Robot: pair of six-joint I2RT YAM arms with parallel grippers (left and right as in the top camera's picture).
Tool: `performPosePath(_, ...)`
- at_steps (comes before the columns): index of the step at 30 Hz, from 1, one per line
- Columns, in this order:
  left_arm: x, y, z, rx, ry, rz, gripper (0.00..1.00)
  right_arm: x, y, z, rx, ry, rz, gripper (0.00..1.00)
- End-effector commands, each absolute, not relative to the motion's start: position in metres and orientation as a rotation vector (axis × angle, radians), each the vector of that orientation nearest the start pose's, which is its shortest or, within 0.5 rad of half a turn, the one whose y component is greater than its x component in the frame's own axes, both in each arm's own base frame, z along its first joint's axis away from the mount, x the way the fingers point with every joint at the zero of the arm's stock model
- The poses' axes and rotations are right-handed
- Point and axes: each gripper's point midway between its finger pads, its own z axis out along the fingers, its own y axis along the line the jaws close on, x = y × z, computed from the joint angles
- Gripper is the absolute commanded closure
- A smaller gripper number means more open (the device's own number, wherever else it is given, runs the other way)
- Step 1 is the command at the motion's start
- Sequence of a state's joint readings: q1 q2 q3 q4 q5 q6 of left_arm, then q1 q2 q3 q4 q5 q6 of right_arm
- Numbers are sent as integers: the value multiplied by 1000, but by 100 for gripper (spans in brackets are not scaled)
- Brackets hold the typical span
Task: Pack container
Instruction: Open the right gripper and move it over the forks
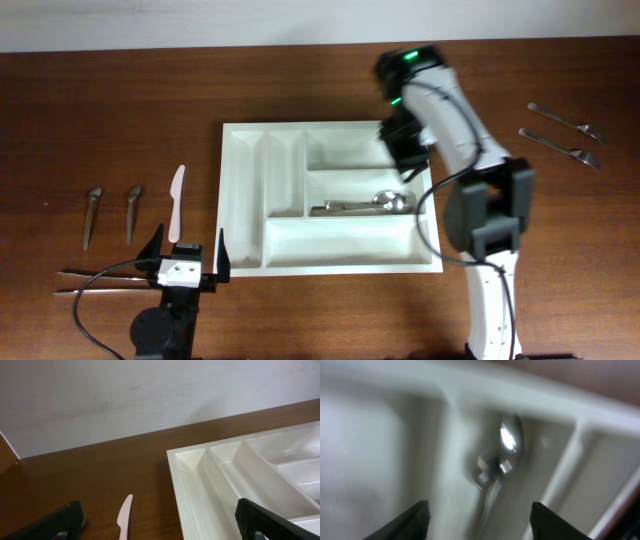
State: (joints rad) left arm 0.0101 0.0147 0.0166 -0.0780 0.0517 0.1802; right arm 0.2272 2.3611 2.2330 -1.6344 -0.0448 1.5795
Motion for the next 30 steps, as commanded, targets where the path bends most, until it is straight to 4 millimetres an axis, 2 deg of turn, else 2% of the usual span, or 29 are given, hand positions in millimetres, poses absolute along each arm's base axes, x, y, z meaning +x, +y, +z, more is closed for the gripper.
performPosePath(1,246,-4,157,182,1637,125,1,438,34,125,1857,2574,-11,25)
performPosePath(5,246,-4,157,182,1637,126,1,476,-31,167,1661,2512,234,1)
performPosePath(8,246,-4,157,182,1637,126,1,484,-91,192,1708,2349,299,1)
performPosePath(11,246,-4,157,182,1637,126,1,472,-138,203,1796,2262,373,1)
performPosePath(15,246,-4,157,182,1637,125,1,449,-194,195,1888,2203,344,1)
performPosePath(18,246,-4,157,182,1637,125,1,436,-220,181,2006,2139,328,1)
performPosePath(22,246,-4,157,182,1637,126,1,425,-234,159,2083,2145,309,1)
performPosePath(23,246,-4,157,182,1637,126,1,429,-236,155,2042,2173,309,1)
performPosePath(26,246,-4,157,182,1637,125,1,454,-238,153,1673,2344,347,1)
performPosePath(27,246,-4,157,183,1637,125,1,456,-241,152,1608,2370,297,1)
performPosePath(28,246,-4,157,182,1637,125,1,453,-248,151,1639,2355,232,1)
performPosePath(30,246,-4,157,183,1637,125,1,441,-256,147,1827,2252,125,1)
